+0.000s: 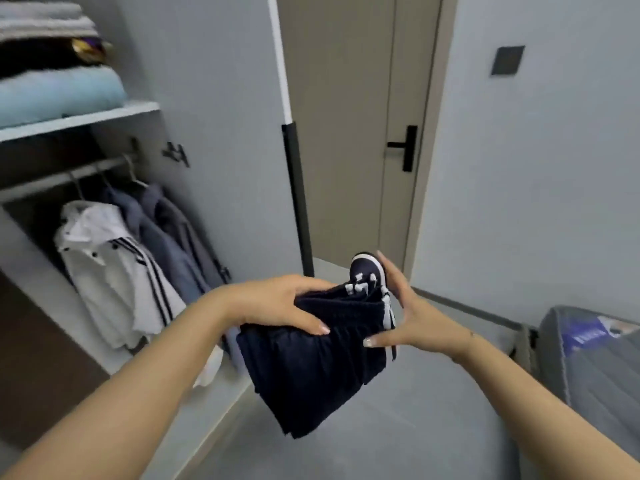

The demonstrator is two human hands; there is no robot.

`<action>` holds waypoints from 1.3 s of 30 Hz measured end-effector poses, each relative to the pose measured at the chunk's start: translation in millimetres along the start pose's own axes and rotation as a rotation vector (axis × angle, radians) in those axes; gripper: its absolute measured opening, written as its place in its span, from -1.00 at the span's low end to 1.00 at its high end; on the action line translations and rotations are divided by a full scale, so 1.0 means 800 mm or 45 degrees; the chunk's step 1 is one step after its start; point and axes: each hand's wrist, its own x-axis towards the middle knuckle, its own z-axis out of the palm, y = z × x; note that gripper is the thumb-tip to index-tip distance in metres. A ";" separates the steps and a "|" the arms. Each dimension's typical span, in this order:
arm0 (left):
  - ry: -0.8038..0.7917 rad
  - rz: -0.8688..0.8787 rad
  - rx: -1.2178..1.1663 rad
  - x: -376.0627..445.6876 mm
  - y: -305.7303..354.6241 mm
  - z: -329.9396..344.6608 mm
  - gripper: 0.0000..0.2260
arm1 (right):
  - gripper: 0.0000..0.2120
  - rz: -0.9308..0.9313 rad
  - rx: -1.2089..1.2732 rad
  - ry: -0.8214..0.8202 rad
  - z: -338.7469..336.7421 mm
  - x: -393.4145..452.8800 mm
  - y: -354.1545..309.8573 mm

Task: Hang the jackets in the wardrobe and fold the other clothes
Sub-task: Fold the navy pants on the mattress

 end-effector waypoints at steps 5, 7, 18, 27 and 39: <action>0.123 -0.248 0.046 -0.066 0.017 -0.092 -0.60 | -0.09 -0.148 0.308 -0.359 0.030 0.126 -0.044; 0.156 -0.299 0.039 -0.093 0.024 -0.115 -0.60 | -0.11 -0.218 0.323 -0.487 0.043 0.168 -0.067; 1.001 -0.703 0.111 -0.281 0.034 -0.215 -0.72 | -0.47 -0.503 0.750 -0.842 0.179 0.333 -0.234; 2.217 -0.211 -0.180 -0.415 -0.034 -0.304 -0.03 | -0.64 -0.692 1.004 -0.656 0.273 0.446 -0.436; 1.552 0.408 -1.001 -0.480 -0.047 -0.480 -0.42 | -0.56 -0.665 1.155 -0.907 0.328 0.579 -0.668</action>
